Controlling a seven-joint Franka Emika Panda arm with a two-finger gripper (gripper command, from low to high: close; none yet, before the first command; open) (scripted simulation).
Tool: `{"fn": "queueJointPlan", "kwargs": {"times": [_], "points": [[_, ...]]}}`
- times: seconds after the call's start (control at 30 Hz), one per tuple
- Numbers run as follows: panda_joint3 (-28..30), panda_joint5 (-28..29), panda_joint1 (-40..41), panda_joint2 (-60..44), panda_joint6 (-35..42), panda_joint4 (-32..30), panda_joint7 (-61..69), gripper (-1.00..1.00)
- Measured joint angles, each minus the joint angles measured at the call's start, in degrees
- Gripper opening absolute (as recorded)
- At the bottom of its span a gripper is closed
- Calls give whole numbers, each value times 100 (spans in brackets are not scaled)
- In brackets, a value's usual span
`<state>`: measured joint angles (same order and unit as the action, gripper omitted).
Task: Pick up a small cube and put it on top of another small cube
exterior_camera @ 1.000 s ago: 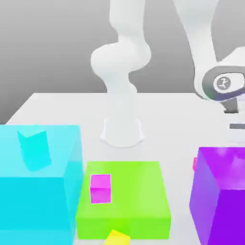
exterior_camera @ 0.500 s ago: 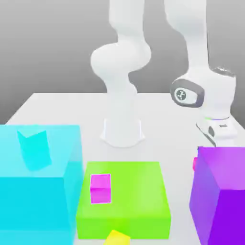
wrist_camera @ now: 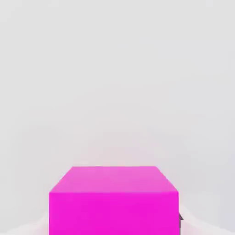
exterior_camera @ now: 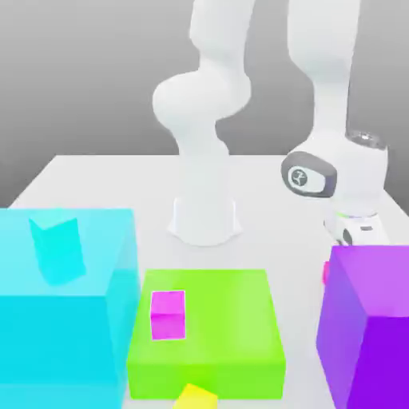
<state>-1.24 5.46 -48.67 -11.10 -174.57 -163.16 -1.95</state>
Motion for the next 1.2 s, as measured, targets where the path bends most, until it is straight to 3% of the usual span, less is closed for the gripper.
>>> {"fn": "queueJointPlan", "kwargs": {"times": [0.27, 0.63, 1.03, 1.2], "points": [[-187, -461, 42, 1040, 879, -199, 339, -100], [-41, 862, 222, 1616, 3371, 541, 893, -100], [-36, 2725, 752, 2291, 5852, 1083, 938, -100], [481, 2306, 1193, 1979, 6105, 1700, 1246, -100]]}}
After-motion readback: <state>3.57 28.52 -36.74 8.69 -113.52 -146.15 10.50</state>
